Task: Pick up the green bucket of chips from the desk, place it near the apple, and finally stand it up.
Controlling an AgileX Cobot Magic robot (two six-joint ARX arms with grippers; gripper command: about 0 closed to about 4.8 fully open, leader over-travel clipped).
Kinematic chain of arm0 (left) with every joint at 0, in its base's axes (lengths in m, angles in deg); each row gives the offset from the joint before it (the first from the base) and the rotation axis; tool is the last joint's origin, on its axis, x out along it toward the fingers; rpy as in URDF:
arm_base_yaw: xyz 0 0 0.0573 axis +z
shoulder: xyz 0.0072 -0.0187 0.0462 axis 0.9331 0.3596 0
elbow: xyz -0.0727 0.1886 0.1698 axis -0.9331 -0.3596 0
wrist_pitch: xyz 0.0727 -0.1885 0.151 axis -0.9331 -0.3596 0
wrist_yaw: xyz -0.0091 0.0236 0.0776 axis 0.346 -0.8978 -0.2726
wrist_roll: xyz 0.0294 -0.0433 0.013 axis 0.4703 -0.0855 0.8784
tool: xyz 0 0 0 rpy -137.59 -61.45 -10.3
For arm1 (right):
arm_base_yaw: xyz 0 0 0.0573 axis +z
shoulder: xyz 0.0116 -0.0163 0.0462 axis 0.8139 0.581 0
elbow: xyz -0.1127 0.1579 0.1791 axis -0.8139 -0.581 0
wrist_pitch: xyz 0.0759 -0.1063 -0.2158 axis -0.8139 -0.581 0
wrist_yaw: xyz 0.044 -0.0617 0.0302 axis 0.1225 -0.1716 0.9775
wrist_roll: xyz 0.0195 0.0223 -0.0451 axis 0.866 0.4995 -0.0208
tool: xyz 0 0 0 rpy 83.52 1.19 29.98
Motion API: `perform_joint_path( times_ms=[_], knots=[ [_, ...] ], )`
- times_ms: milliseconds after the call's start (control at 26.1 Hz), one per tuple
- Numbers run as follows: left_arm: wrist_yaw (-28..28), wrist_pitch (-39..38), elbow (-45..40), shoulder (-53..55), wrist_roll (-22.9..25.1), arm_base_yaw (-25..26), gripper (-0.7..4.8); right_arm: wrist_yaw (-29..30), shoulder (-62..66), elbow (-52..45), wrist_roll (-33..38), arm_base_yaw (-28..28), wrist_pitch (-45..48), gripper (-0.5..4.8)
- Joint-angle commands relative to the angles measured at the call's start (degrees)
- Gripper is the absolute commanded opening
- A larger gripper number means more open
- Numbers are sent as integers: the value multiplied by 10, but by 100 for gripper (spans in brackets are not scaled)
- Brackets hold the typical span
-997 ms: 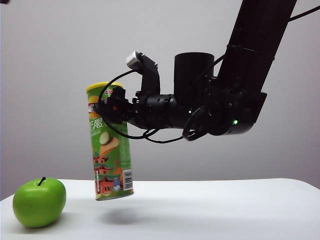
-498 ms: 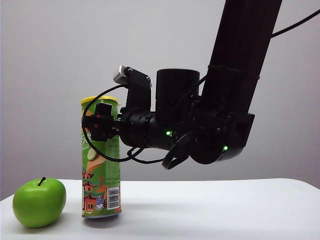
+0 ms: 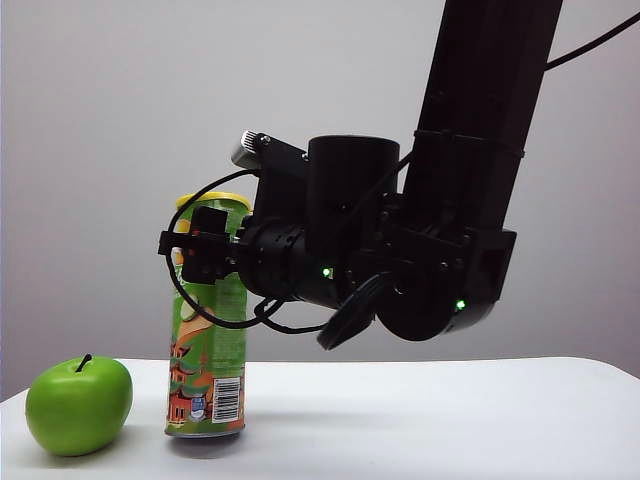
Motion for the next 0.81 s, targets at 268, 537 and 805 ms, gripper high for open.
perform_joint_path(
  times_ms=[268,537,805],
  knots=[
    [13,-76,0,-17,25,0,-5,-10,4,-5,0,0,-9,259],
    [11,-75,0,-19,33,0,-5,-13,25,-5,1,2,-8,261],
    [-4,-75,0,-19,46,0,-5,-1,25,-5,1,4,5,279]
  ],
)
